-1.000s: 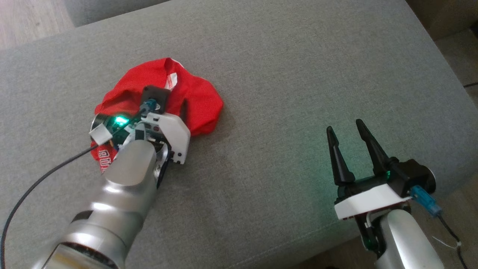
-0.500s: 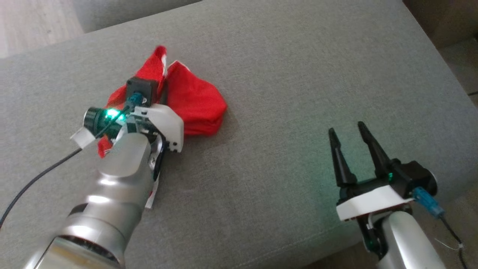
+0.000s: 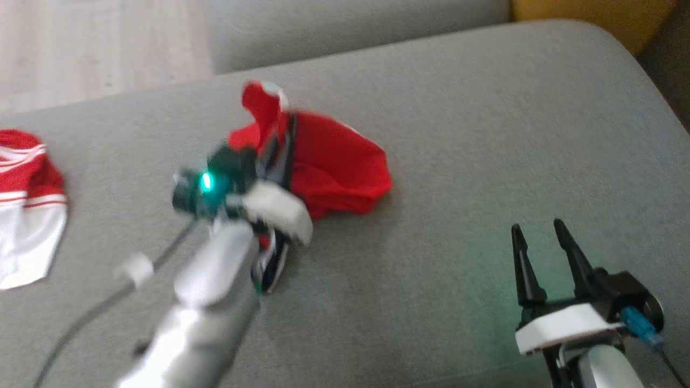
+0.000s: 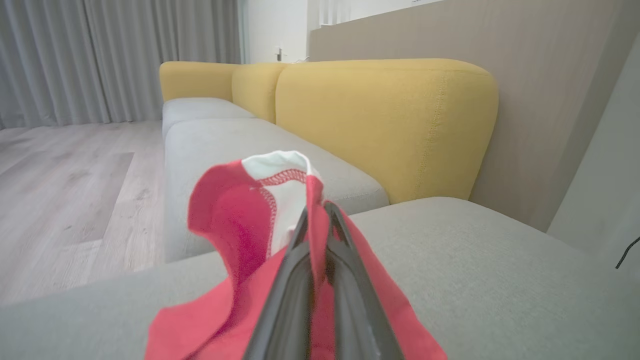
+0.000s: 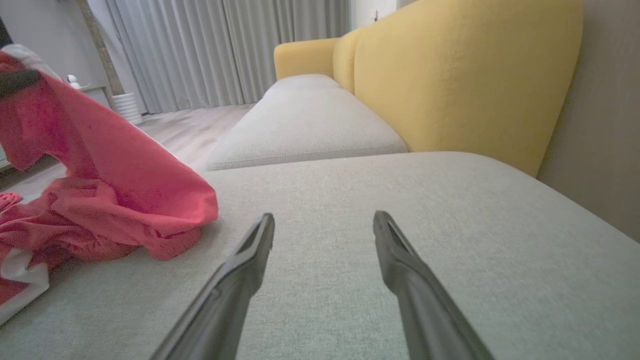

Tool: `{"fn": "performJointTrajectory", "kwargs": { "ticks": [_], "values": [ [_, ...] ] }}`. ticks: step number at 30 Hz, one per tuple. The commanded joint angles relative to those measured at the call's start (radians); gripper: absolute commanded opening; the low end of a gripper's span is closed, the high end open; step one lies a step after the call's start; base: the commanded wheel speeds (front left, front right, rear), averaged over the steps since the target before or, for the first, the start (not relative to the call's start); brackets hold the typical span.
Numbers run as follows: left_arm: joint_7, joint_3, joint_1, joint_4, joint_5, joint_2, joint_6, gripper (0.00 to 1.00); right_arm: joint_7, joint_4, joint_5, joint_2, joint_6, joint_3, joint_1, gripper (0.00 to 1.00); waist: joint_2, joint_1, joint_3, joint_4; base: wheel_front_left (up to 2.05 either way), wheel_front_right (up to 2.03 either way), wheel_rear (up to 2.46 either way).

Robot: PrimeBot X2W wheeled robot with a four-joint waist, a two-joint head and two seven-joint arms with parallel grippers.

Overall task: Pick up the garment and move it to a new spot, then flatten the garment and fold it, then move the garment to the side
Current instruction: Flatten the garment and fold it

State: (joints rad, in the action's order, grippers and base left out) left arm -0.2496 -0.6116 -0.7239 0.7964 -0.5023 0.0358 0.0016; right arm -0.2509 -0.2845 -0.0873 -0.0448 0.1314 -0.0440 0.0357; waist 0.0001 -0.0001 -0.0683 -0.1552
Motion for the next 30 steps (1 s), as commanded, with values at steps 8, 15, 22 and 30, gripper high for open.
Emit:
{"fn": "performJointTrajectory", "kwargs": {
  "ticks": [8,15,22,30],
  "values": [
    [-0.008,0.092,0.356,-0.266,-0.087,0.100,0.072,0.00,-0.011,0.029,0.003,-0.005,-0.001,-0.005,-0.040,1.00,-0.0001,0.0001,0.090,0.098,0.00,0.00,0.00],
    [0.005,0.120,0.527,-0.322,-0.123,0.161,0.118,0.00,-0.011,0.023,0.008,-0.005,-0.001,0.001,-0.048,1.00,-0.0001,0.0001,0.091,0.106,0.00,0.00,0.00],
    [0.000,0.147,0.562,-0.303,-0.136,0.190,0.127,0.00,-0.011,0.014,0.006,-0.005,-0.001,-0.006,-0.047,1.00,-0.0001,0.0001,0.086,0.096,0.00,0.00,0.00],
    [-0.006,0.185,0.556,-0.223,-0.135,0.241,0.127,0.00,-0.011,0.006,0.007,-0.005,-0.001,-0.012,-0.041,1.00,-0.0001,0.0001,0.075,0.082,0.00,0.00,0.00]
  ]
}}
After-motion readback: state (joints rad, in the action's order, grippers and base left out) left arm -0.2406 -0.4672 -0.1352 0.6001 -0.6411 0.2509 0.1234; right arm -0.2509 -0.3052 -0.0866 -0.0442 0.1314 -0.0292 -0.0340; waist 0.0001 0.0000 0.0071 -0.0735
